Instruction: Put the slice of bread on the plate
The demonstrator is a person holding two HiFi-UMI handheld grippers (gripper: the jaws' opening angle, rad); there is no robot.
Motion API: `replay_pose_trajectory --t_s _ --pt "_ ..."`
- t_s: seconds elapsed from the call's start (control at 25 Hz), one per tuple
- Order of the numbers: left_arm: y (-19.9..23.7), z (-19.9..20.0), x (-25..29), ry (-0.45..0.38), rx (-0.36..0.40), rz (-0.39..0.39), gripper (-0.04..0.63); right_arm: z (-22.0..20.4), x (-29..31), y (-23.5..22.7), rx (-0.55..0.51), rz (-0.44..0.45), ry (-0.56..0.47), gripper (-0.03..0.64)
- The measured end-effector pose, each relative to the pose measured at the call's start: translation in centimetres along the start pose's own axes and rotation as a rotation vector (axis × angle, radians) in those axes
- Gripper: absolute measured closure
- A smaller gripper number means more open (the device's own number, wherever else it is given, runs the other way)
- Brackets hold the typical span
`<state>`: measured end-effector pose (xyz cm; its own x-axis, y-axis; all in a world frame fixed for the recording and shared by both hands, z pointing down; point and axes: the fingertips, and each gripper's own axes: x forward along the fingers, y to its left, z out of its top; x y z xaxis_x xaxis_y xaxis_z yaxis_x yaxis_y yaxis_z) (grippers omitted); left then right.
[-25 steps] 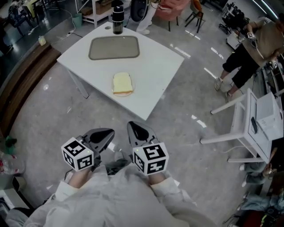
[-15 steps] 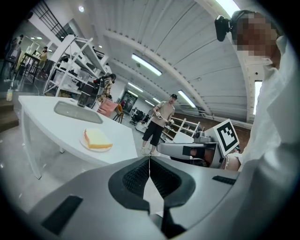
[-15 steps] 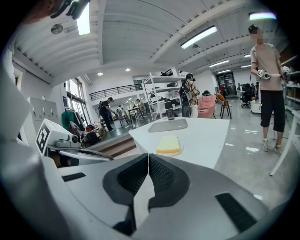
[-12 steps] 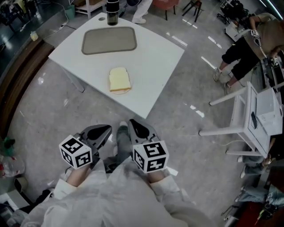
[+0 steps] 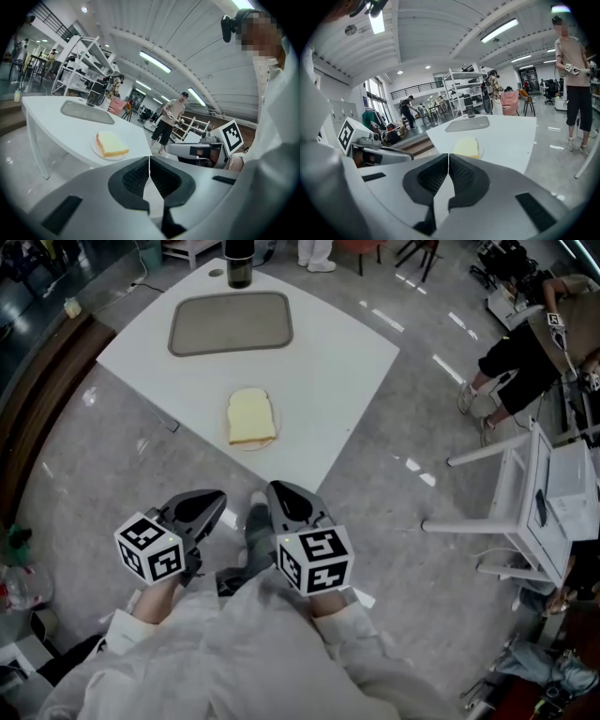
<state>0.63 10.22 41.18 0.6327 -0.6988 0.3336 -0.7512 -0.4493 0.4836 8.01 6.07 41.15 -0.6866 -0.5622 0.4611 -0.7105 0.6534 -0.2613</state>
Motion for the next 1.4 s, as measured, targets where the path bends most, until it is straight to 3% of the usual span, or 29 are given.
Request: replay_pose_trajectory --t_s 0.56,1.12,1.4 --pt "6.8 4.4 6.5 0.053 -0.030 0.025 0.584 3.3 7.9 -5.7 0.026 0.044 0.092 0.601" --pt "13.0 3.7 9.2 0.137 -0.123 0.120 0.582 3.0 13.2 -9.0 0.047 0.044 0.202 0.600" --pt "15.2 2.4 9.5 0.178 -0.150 0.163 0.581 0.3 14.9 -10.8 0.069 0.047 0.299 0.600"
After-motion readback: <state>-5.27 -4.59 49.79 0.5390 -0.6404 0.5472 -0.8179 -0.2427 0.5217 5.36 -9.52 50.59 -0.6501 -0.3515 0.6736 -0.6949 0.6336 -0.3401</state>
